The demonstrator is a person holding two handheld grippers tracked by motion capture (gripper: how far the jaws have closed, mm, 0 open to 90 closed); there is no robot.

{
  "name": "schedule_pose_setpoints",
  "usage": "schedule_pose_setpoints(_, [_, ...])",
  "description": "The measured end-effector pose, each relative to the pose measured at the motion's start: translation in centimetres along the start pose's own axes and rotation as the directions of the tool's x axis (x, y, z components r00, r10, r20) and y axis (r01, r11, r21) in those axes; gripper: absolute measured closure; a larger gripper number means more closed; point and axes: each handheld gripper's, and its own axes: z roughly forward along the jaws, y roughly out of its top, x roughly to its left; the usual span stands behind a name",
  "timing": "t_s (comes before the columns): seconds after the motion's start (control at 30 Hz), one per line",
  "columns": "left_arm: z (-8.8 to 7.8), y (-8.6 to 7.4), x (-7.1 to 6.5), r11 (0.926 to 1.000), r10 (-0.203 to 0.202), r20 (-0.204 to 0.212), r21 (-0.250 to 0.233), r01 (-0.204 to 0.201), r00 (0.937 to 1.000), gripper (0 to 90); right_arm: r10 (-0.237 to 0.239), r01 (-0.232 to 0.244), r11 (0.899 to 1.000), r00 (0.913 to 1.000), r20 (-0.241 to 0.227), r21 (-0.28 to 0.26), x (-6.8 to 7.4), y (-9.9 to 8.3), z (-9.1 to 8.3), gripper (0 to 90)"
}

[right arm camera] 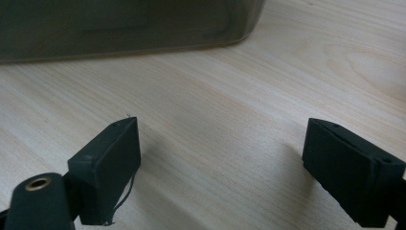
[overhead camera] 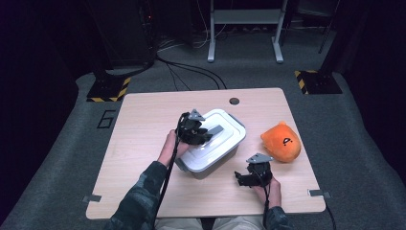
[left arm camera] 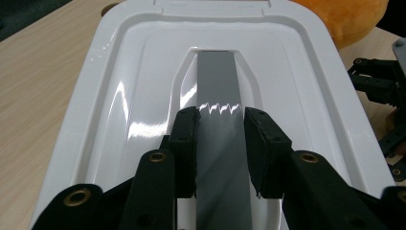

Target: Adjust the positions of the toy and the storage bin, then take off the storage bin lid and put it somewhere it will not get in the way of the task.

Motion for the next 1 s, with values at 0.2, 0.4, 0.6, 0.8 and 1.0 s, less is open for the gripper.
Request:
schedule_pose_setpoints(0.2, [0.0, 0.0, 0.0, 1.0, 0.004, -0.002, 0.0, -0.004, 1.0, 66.5, 0.0, 0.0, 1.0, 1.0, 0.0, 0.0, 0.0, 0.0, 0.0, 12.3])
schedule_pose_setpoints(0.4, [-0.1, 0.1, 0.0, 1.0, 0.003, -0.007, -0.007, -0.003, 1.0, 66.6, 0.001, -0.001, 1.0, 1.0, 0.002, 0.0, 0.0, 0.0, 0.0, 12.4])
schedule_pose_setpoints(0.6, [-0.5, 0.4, 0.0, 0.9997, -0.01, -0.007, -0.023, 0.01, 0.9999, 66.6, 0.002, -0.002, 1.0, 1.0, 0.003, -0.004, 0.0, 0.0, 0.0, 12.4])
schedule_pose_setpoints(0.8, [-1.2, 0.7, -0.1, 0.9995, -0.001, -0.018, -0.032, 0.001, 0.9998, 66.5, 0.002, -0.002, 1.0, 1.0, 0.003, -0.004, 0.0, 0.0, 0.0, 12.4])
schedule_pose_setpoints(1.0, [-1.9, 1.1, 0.0, 0.999, 0.006, -0.035, -0.043, -0.008, 0.9994, 66.5, 0.002, -0.002, 1.0, 1.0, 0.003, -0.004, 0.0, 0.0, 0.0, 12.4])
